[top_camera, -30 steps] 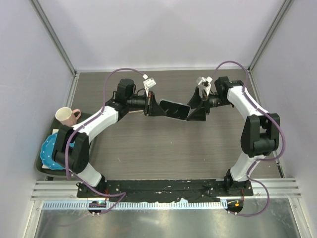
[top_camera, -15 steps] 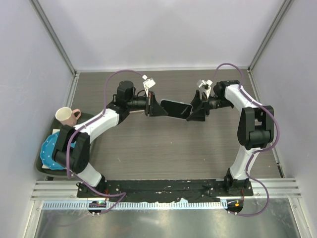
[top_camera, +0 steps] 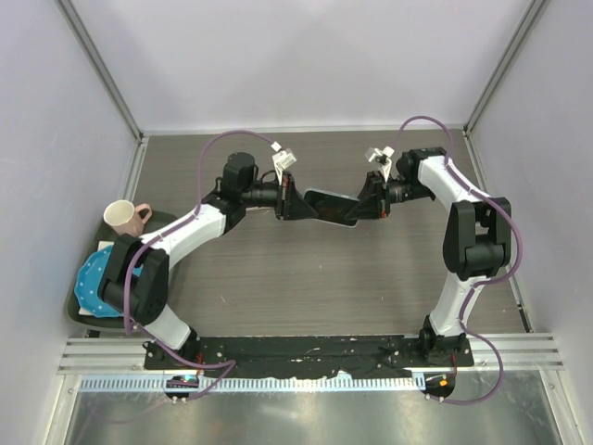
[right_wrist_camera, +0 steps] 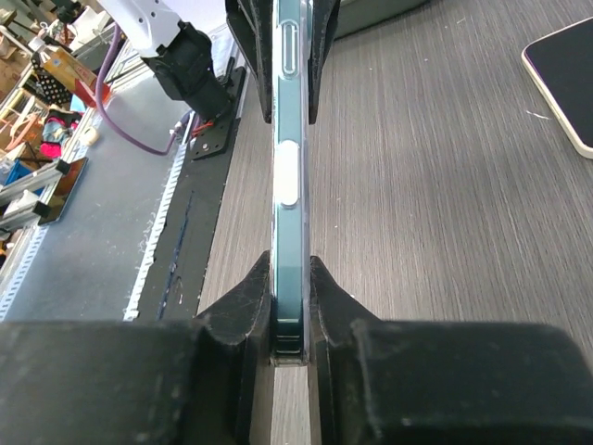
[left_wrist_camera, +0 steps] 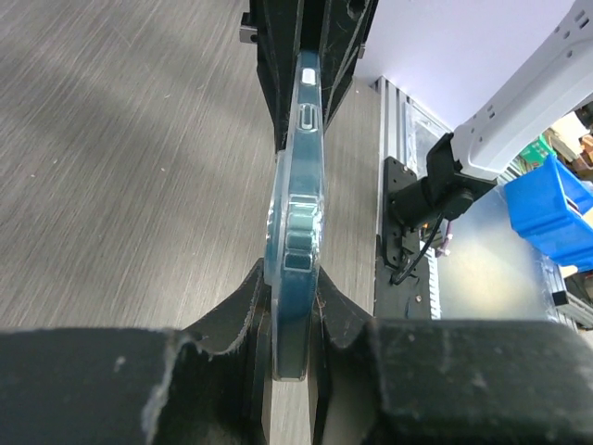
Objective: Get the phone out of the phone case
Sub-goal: Adjust the phone.
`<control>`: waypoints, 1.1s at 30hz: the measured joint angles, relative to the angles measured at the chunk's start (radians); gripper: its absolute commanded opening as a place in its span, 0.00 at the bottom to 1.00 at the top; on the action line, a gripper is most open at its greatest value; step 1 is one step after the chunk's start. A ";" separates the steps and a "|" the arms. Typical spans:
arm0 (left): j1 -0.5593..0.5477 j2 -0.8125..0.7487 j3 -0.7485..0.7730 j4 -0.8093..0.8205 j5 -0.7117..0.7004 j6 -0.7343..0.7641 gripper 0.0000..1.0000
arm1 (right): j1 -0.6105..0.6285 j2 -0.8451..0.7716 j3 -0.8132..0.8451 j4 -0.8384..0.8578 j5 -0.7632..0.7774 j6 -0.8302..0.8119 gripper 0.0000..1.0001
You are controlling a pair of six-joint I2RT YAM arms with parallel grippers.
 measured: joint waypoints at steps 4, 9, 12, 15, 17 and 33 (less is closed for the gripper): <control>-0.005 0.000 0.005 -0.017 -0.006 0.029 0.05 | 0.001 0.000 0.000 -0.001 0.006 0.005 0.01; -0.006 -0.001 0.026 -0.083 -0.010 0.088 0.40 | 0.003 0.000 0.005 0.004 0.018 0.021 0.01; -0.008 -0.001 0.053 -0.171 -0.011 0.149 0.52 | 0.005 -0.006 0.018 0.013 0.070 0.033 0.01; -0.010 -0.003 0.077 -0.248 -0.011 0.211 0.61 | 0.005 -0.017 0.024 0.017 0.115 0.051 0.01; -0.010 -0.003 0.093 -0.295 -0.008 0.249 0.65 | 0.005 -0.024 0.032 0.020 0.144 0.064 0.01; -0.069 0.034 0.185 -0.593 0.001 0.507 0.59 | 0.153 -0.246 -0.048 0.205 0.386 0.452 0.01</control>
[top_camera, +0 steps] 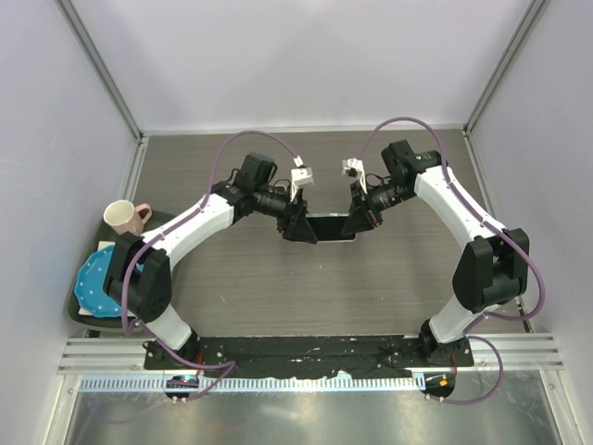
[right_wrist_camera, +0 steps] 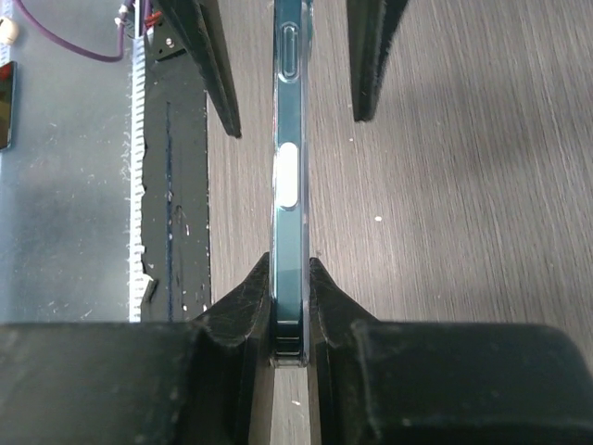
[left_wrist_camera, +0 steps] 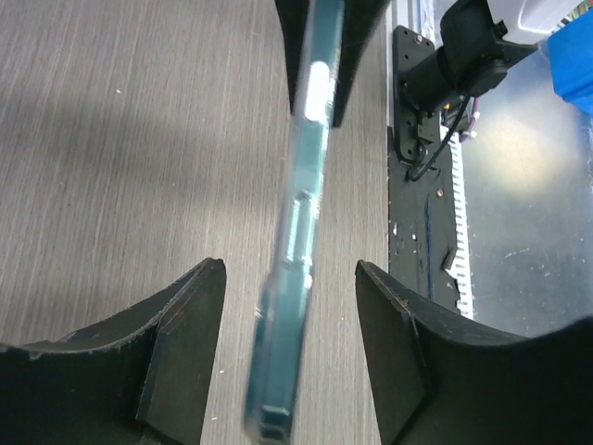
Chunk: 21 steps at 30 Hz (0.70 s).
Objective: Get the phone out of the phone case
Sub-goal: Adjust the phone.
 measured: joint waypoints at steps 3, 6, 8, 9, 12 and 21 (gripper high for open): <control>0.000 0.000 0.002 -0.036 0.008 0.036 0.53 | -0.005 0.018 0.011 -0.025 0.029 -0.010 0.01; -0.001 0.000 0.002 -0.069 0.017 0.068 0.50 | -0.006 0.059 0.051 -0.083 0.050 -0.053 0.01; -0.001 0.002 0.003 -0.089 0.017 0.090 0.49 | -0.008 0.086 0.075 -0.120 0.048 -0.084 0.01; -0.002 0.004 0.003 -0.099 0.018 0.097 0.46 | -0.008 0.092 0.079 -0.128 0.048 -0.095 0.01; -0.005 0.010 0.003 -0.118 0.027 0.112 0.40 | -0.006 0.095 0.079 -0.151 0.051 -0.108 0.01; -0.011 0.018 0.013 -0.134 0.025 0.123 0.35 | -0.006 0.095 0.079 -0.165 0.050 -0.106 0.01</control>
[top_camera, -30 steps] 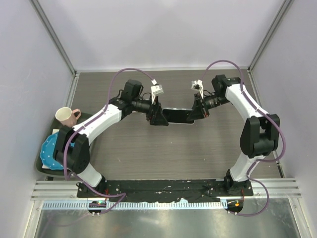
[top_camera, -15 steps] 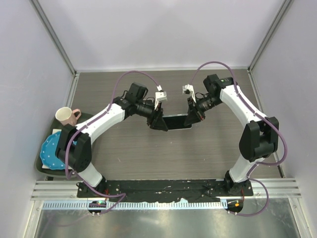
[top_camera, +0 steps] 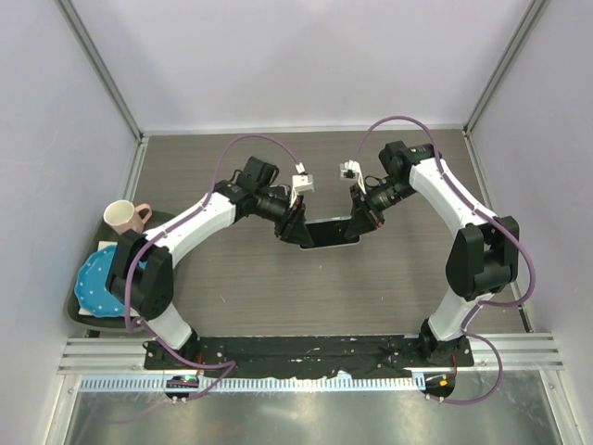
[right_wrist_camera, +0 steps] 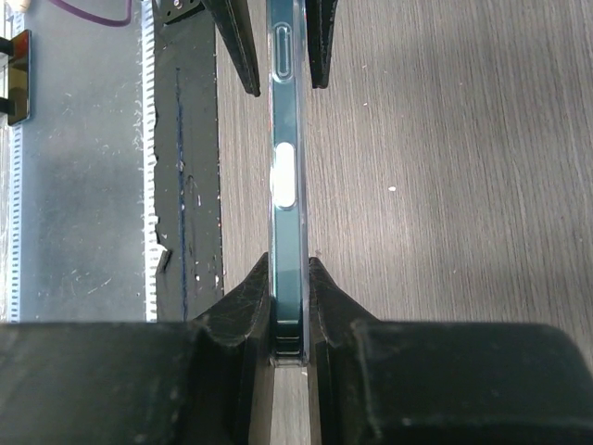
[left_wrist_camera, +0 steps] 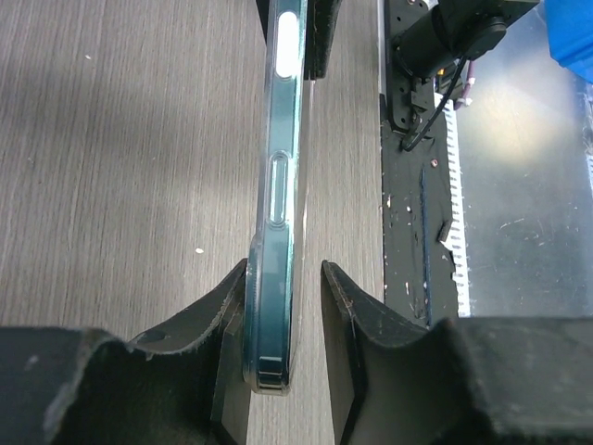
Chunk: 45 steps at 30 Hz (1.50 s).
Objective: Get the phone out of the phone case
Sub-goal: Adjust the phone.
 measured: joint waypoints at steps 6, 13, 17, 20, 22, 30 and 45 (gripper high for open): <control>-0.006 0.013 0.004 -0.001 -0.001 -0.001 0.36 | 0.000 0.000 -0.001 -0.005 0.005 0.006 0.01; -0.020 0.032 0.014 -0.005 0.010 -0.007 0.22 | 0.012 0.000 -0.005 -0.004 0.004 0.010 0.01; -0.019 0.039 0.018 -0.016 0.015 -0.005 0.23 | 0.016 0.000 -0.005 -0.002 0.006 0.002 0.01; -0.019 0.039 0.021 -0.026 0.017 0.004 0.26 | 0.016 0.000 -0.005 -0.003 0.006 0.005 0.01; -0.019 0.039 0.021 -0.030 0.017 0.017 0.26 | 0.016 0.000 -0.005 -0.003 0.007 0.008 0.01; -0.019 0.040 0.023 -0.034 0.023 0.031 0.40 | 0.015 0.000 -0.005 -0.003 0.006 0.012 0.01; -0.025 0.062 0.053 -0.102 0.043 0.102 0.40 | 0.011 0.035 0.034 -0.061 0.017 -0.006 0.01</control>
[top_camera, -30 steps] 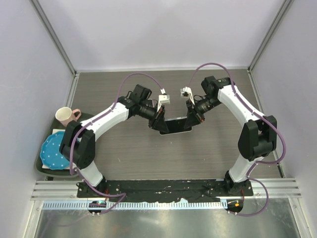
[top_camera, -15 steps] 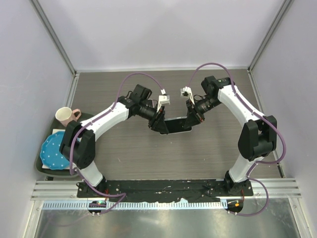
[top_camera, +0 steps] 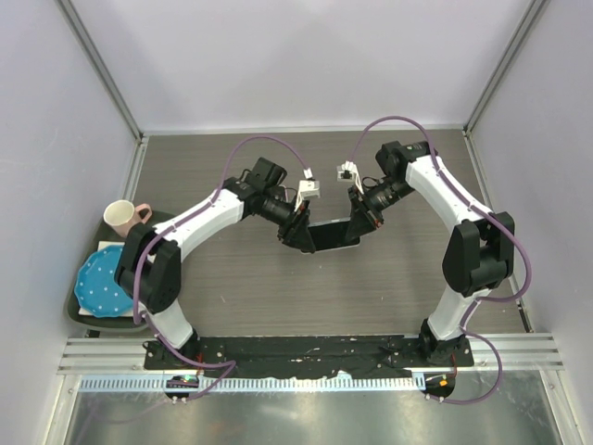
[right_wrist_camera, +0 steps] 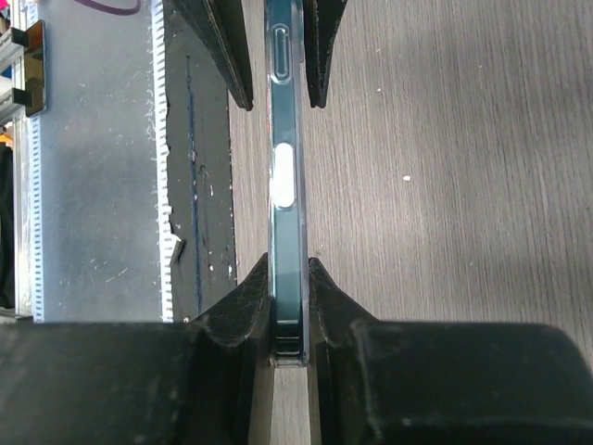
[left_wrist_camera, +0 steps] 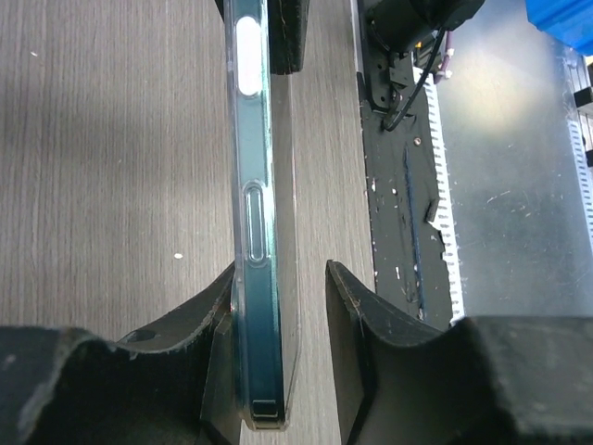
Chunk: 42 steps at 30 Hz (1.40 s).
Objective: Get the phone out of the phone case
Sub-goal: Adjust the phone.
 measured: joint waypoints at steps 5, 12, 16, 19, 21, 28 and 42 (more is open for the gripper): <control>-0.008 0.016 0.020 -0.031 -0.008 0.031 0.37 | 0.000 0.023 0.036 -0.037 0.024 -0.028 0.01; -0.019 0.030 0.031 -0.062 -0.027 0.068 0.42 | 0.003 0.039 0.051 -0.054 0.044 -0.050 0.01; -0.024 0.031 0.032 -0.071 -0.033 0.076 0.37 | 0.003 0.039 0.049 -0.060 0.048 -0.039 0.01; -0.024 0.035 0.034 -0.071 -0.037 0.077 0.29 | 0.004 0.039 0.047 -0.065 0.045 -0.034 0.01; -0.024 0.037 0.034 -0.071 -0.042 0.075 0.18 | 0.004 0.039 0.037 -0.065 0.037 -0.028 0.01; -0.023 0.045 0.034 -0.077 -0.050 0.013 0.00 | 0.005 0.003 -0.019 -0.004 0.025 -0.021 0.01; -0.049 0.025 0.014 -0.069 -0.032 0.014 0.00 | -0.060 -0.023 -0.050 0.082 -0.108 0.015 0.77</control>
